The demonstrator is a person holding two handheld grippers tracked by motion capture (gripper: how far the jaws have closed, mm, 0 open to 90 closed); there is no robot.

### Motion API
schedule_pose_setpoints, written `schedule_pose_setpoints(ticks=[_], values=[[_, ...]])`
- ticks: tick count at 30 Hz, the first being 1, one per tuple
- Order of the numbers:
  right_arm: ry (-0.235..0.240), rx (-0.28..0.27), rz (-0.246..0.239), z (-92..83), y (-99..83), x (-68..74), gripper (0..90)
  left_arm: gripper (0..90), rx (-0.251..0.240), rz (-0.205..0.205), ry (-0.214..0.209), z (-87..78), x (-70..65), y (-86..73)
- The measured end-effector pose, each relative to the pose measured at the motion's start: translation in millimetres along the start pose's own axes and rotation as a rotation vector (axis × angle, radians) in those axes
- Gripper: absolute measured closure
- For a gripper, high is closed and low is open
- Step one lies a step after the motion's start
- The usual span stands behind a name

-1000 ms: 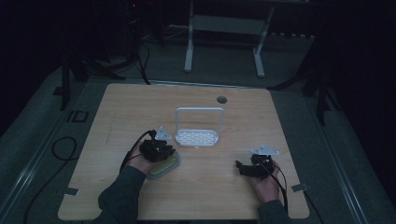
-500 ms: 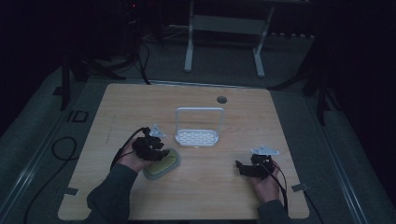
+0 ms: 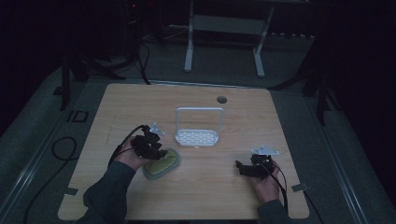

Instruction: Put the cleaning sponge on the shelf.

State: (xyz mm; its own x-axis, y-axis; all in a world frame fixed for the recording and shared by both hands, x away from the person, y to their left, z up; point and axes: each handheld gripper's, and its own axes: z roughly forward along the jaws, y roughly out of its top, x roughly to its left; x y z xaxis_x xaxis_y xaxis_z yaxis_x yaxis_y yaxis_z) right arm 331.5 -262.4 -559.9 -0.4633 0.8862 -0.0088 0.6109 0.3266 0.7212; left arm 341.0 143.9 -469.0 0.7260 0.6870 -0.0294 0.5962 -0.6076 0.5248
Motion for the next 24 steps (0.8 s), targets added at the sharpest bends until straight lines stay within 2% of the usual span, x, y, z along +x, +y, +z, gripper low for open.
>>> schedule_pose_setpoints(ticks=[12,24], values=[[0.000,0.000,0.001,0.0,0.0,0.0,13.3,61.4,0.068,0.015,-0.011,-0.4,-1.2,6.9],[0.000,0.000,0.000,0.0,0.0,0.0,13.3,57.6,0.140,0.026,-0.017,4.1,-2.2,16.5]])
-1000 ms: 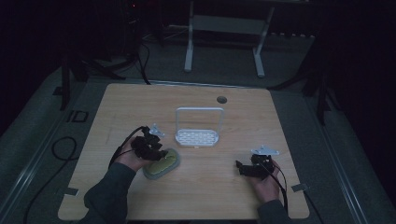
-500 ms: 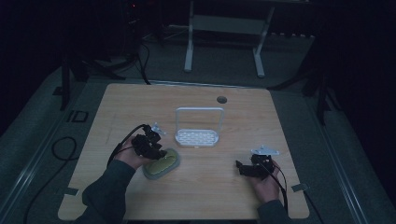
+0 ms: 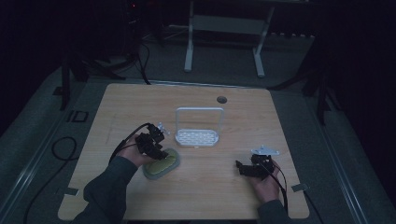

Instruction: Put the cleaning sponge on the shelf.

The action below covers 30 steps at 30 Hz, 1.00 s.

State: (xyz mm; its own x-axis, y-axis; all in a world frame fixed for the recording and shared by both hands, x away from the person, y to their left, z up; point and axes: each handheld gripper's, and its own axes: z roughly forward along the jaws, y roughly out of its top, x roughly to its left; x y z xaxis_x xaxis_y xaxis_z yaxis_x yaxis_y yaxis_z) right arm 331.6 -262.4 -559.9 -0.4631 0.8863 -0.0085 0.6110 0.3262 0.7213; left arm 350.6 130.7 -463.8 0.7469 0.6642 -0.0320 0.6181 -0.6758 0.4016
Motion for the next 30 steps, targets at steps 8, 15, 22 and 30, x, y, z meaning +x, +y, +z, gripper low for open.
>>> schedule_pose_setpoints(ticks=[8,15,22,30], values=[[0.000,0.000,0.000,0.0,0.0,0.0,13.3,56.3,0.042,0.011,0.003,2.5,0.1,4.8],[0.000,0.000,0.000,0.0,0.0,0.0,13.3,55.2,0.076,0.028,0.004,3.7,-1.7,8.0],[0.000,0.000,-0.001,0.0,0.0,0.0,13.3,53.7,0.116,0.054,0.009,4.7,-3.9,13.7],[0.000,0.000,-0.001,0.0,0.0,-0.1,13.3,53.2,0.162,0.074,0.012,7.9,-3.7,17.6]])
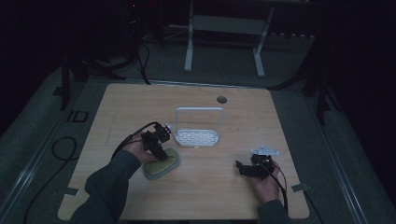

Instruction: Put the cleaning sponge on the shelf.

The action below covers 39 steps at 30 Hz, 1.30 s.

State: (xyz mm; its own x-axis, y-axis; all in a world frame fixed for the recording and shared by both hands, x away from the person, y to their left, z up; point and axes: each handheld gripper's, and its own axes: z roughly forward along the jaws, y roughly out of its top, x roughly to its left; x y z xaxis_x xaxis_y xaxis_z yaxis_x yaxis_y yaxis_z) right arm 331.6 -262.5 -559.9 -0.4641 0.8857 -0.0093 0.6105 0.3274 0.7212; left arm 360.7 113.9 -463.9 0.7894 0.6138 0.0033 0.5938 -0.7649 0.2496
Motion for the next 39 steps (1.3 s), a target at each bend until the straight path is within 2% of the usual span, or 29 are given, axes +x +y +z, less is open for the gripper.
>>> schedule_pose_setpoints(ticks=[7,17,26,39], values=[[0.000,0.000,0.000,0.0,0.0,0.0,13.3,54.4,0.039,0.015,-0.001,2.4,-0.4,3.0],[0.000,0.000,-0.001,0.0,0.0,0.0,13.3,54.4,0.082,0.004,-0.012,7.5,0.9,4.8],[0.000,0.000,-0.001,0.0,0.0,-0.1,13.3,60.5,0.132,0.012,-0.024,11.9,0.5,6.3],[-0.001,-0.001,-0.002,0.1,0.0,-0.1,13.3,69.3,0.149,0.024,-0.028,12.3,0.2,8.9]])
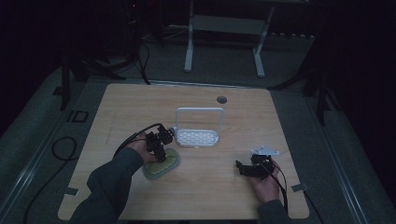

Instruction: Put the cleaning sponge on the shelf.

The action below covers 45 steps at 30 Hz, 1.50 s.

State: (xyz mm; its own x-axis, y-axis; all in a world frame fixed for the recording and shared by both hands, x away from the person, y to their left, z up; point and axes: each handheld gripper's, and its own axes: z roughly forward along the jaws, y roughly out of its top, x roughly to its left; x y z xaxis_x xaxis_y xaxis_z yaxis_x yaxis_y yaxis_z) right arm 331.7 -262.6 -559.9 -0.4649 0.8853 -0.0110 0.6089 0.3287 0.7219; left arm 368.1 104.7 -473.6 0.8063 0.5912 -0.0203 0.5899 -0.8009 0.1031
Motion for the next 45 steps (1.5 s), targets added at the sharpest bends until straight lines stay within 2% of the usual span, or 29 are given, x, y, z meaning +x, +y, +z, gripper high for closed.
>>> schedule_pose_setpoints(ticks=[8,16,22,45], values=[[0.000,0.000,0.000,0.0,0.0,0.0,13.3,71.1,0.009,0.007,0.001,-0.4,0.1,0.8],[0.001,0.001,0.002,-0.1,0.0,0.1,13.3,71.4,0.012,0.038,0.001,-2.3,-1.2,0.7],[0.000,0.000,0.001,0.0,0.0,0.1,13.3,71.5,-0.012,0.048,-0.005,-7.7,-2.1,0.3],[0.000,0.000,0.000,0.0,0.0,0.0,13.3,71.4,-0.083,0.106,0.062,-28.7,-4.5,7.3]])
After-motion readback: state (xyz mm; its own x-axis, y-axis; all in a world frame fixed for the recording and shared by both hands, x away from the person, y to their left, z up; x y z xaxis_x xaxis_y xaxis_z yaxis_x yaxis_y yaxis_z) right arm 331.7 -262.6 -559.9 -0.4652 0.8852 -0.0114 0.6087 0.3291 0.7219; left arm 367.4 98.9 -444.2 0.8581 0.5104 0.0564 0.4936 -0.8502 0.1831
